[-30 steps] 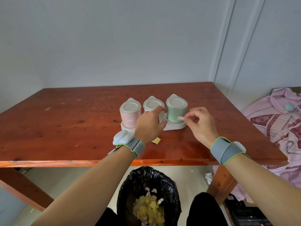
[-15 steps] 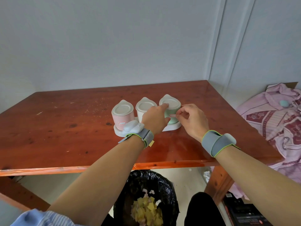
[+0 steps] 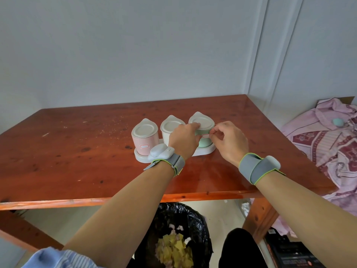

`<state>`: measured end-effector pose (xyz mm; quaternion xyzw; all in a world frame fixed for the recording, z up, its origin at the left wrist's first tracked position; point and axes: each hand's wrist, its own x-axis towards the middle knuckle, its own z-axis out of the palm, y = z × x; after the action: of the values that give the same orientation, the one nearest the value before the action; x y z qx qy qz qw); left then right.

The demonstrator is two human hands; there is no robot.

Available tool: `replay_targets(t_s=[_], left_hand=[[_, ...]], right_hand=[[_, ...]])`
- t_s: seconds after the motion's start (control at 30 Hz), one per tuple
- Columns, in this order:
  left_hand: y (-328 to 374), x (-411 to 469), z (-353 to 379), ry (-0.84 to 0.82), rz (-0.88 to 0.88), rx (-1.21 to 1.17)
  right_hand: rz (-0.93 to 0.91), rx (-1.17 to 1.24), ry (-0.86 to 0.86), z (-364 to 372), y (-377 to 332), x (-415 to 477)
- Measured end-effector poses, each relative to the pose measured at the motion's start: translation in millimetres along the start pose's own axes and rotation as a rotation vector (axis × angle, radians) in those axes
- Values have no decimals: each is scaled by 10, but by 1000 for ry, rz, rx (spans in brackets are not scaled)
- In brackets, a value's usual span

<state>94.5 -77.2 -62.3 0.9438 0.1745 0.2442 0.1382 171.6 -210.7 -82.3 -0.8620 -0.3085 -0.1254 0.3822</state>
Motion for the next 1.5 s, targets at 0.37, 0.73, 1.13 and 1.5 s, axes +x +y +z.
replay_targets(t_s=[0.37, 0.73, 1.13, 1.5], left_hand=[[-11, 0, 2, 4, 11, -15], [-18, -10, 1, 32, 39, -28], [1, -89, -30, 121, -70, -7], [-255, -131, -126, -9, 35, -190]], right_hand=[[109, 171, 33, 2, 90, -35], [-1, -321, -334, -1, 108, -135], [-86, -359, -320, 25, 16, -298], [14, -185, -230, -18, 44, -250]])
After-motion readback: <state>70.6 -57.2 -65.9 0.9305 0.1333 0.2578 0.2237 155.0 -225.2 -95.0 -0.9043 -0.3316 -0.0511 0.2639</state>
